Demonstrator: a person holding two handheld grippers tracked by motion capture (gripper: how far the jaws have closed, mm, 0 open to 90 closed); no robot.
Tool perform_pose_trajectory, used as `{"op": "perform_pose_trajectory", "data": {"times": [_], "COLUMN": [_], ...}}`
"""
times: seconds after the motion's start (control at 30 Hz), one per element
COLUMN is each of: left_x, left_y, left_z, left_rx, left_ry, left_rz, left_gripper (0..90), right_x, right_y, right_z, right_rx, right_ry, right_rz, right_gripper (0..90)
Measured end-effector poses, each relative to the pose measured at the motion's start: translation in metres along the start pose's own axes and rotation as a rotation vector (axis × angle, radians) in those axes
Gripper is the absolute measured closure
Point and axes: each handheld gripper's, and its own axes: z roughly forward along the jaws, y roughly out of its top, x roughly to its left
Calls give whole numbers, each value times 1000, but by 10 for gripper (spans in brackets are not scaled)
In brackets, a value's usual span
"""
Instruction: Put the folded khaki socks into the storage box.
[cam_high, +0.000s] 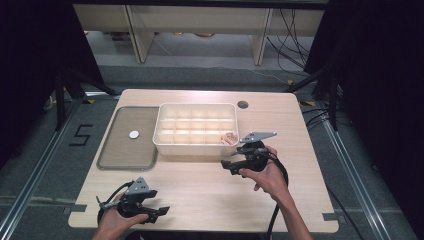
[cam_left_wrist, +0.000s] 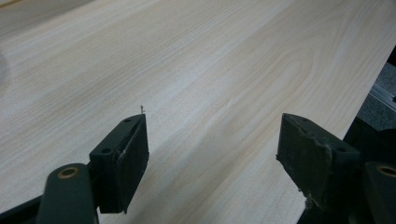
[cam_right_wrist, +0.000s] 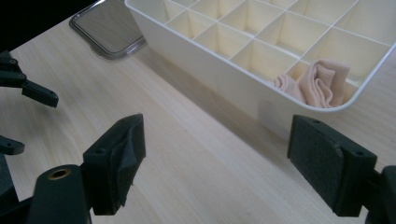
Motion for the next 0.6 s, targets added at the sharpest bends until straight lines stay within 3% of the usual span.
{"op": "perform_pose_trajectory", "data": {"times": [0.13,0.2,0.23,0.27,0.3,0.33,0.47,0.5,0.53,0.57,0.6], "left_x": [-1,-1,-1,-1,-1,-1,-1,-1,-1,0,0], "left_y": [0,0,0,0,0,0,0,0,0,0,0], "left_z": [1,1,0,0,0,0,0,0,0,-1,-1], "left_rx": [-23,-20,-20,-21,-21,-20,-23,-23,-23,-3,-6], "left_ry": [1,3,4,4,4,5,5,5,5,5,6], "left_rz": [-28,-21,-21,-20,-20,-21,-24,-24,-22,0,-12], "left_gripper": [243,243,243,243,243,243,243,243,242,242,242], "right_x": [-1,-1,-1,-1,0,-1,0,-1,0,1,1], "right_y": [-4,-6,-8,-8,-9,-10,-14,-15,-16,-17,-17], "right_z": [-2,-1,0,-2,-2,-2,-2,-1,-2,-1,-2], "right_rx": [12,10,-22,-6,0,-2,2,-4,7,-11,10], "right_ry": [-12,-10,-11,-18,-2,-3,-1,5,-11,-13,-10], "right_rz": [-1,-7,-2,-13,9,-14,5,-13,-4,1,3], "right_gripper": [190,188,188,188,187,188,187,187,187,187,187]}}
